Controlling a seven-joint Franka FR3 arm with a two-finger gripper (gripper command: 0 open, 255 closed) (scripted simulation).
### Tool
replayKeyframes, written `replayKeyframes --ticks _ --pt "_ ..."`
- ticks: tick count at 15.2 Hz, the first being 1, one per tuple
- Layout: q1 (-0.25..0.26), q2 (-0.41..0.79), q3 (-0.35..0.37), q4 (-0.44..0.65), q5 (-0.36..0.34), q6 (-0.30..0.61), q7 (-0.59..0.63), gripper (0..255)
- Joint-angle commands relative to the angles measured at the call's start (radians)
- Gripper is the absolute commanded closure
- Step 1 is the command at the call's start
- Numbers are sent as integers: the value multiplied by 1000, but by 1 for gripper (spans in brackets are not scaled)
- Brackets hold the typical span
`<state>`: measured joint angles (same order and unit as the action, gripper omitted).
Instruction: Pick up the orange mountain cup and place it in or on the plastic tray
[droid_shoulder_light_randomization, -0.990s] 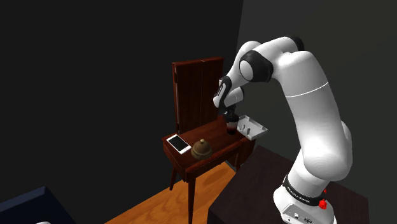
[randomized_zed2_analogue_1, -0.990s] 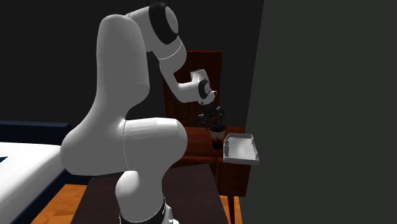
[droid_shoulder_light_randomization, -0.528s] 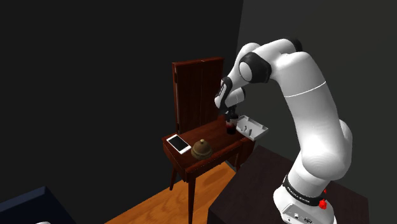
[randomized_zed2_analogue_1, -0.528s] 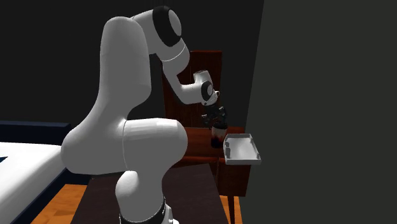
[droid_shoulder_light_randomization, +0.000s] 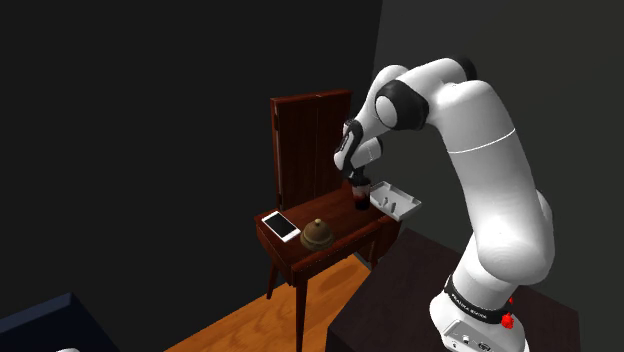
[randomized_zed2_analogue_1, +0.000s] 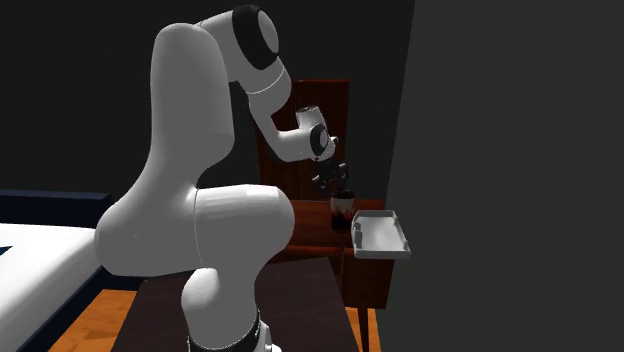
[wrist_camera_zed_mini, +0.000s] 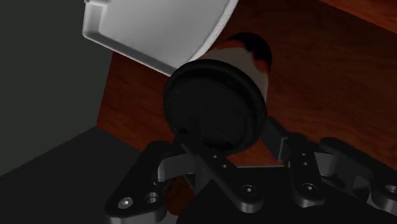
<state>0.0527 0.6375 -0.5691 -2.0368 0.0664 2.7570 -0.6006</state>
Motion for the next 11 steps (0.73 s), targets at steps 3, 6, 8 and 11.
replayKeyframes --ticks 3,6,8,11 --pt "16 -47 -21 -20 -21 -196 -2 255" --pt "31 -80 -39 -24 -36 -224 1 255" --pt "41 -102 -51 -26 -47 -243 3 255" --pt "41 -103 -52 -27 -48 -241 3 0"
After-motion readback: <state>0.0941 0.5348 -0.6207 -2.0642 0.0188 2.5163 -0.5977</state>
